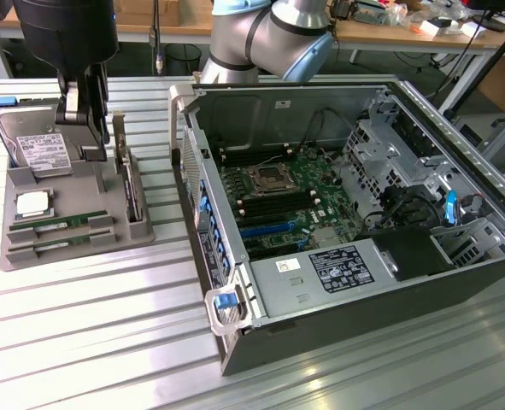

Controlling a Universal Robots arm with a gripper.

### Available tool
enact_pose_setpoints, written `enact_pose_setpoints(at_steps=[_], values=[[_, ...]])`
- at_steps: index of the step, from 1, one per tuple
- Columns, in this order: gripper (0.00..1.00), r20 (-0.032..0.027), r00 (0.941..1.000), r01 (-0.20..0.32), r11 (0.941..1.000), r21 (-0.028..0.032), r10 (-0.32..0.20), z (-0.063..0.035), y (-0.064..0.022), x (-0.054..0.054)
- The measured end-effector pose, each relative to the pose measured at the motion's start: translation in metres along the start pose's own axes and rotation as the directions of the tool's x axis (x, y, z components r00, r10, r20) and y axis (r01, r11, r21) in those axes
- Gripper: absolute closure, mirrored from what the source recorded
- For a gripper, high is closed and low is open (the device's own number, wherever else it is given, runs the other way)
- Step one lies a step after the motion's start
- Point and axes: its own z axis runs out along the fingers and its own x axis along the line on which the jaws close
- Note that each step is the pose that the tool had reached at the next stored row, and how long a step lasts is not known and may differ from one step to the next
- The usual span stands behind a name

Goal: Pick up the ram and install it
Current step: 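Pick up the ram and move it above insertion slot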

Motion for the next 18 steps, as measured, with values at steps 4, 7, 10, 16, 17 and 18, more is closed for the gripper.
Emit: enact_pose_setpoints(at_steps=[4,7,10,16,17,18], values=[[0.64,0.0,1.0,0.0,1.0,0.0001,0.0,0.0028,0.0,0.0],[0.64,0.0,1.0,0.0,1.0,0.0,0.0,0.0044,0.0,0.0],[0.64,0.0,1.0,0.0,1.0,0.0,0.0,0.0062,0.0,0.0],[0.64,0.0,1.0,0.0,1.0,0.0,0.0,0.0121,-0.0001,0.001],[0.64,0.0,1.0,0.0,1.0,0.0,0.0,0.0132,-0.0001,0.001],[0.64,0.0001,1.0,0.0,1.0,0.0001,0.0,0.0143,-0.0001,0.001]])
